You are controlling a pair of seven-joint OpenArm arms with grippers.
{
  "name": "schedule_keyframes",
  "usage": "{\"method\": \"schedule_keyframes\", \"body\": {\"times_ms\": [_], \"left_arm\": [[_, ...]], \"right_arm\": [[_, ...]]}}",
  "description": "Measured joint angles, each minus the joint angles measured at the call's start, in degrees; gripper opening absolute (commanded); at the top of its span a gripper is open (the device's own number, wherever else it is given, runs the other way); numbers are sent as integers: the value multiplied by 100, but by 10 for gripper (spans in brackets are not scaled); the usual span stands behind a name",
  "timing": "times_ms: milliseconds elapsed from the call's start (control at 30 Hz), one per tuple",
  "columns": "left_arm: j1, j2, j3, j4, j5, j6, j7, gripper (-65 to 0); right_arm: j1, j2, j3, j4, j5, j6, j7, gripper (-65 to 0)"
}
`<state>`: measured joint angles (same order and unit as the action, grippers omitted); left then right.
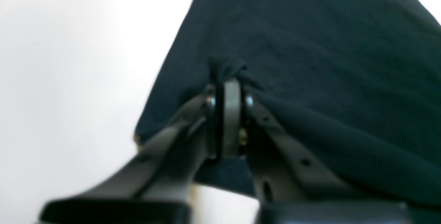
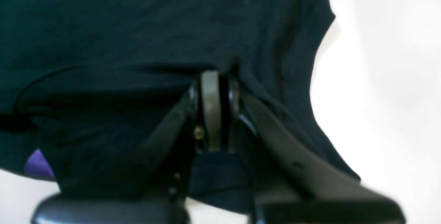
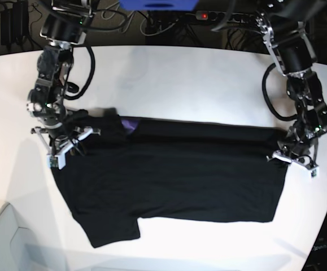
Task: Layout the t-shirt on the table in an organized manner, then fold the t-shirt properly
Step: 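Lift the shirt's shoulder edge with both grippers and pull it toward the robot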
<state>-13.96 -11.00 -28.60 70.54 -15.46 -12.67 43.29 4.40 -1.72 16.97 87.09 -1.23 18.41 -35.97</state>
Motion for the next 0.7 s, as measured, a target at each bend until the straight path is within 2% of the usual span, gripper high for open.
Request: {"method": "schedule_keyframes", "body": {"times_ms": [167,300,367,467,567,700], "left_arm": [[13,28,39,48,-13,2,20,-342],[103,17,22,490,-15,-2,24,-217],[280,20,-81,811,-20,-24,0,-199],[562,20,-391,1080,-15,-22,2,-200],[702,7,-627,1088,22,13,2,-200],[802,-26,-710,691,33,11,-61,-200]], "right_arm": [[-2,105,22,0,-4,-2,-2,-453],[-48,170,-4,33,-9,0,-26,-340],[-48,197,57,44,-22,-2,-24,-308],[-149,216,240,153,4,0,-7,-294],[-374,229,496,417,-26,-4,0,-294],[-603,249,509,638,-20,-20,15,-293]]}}
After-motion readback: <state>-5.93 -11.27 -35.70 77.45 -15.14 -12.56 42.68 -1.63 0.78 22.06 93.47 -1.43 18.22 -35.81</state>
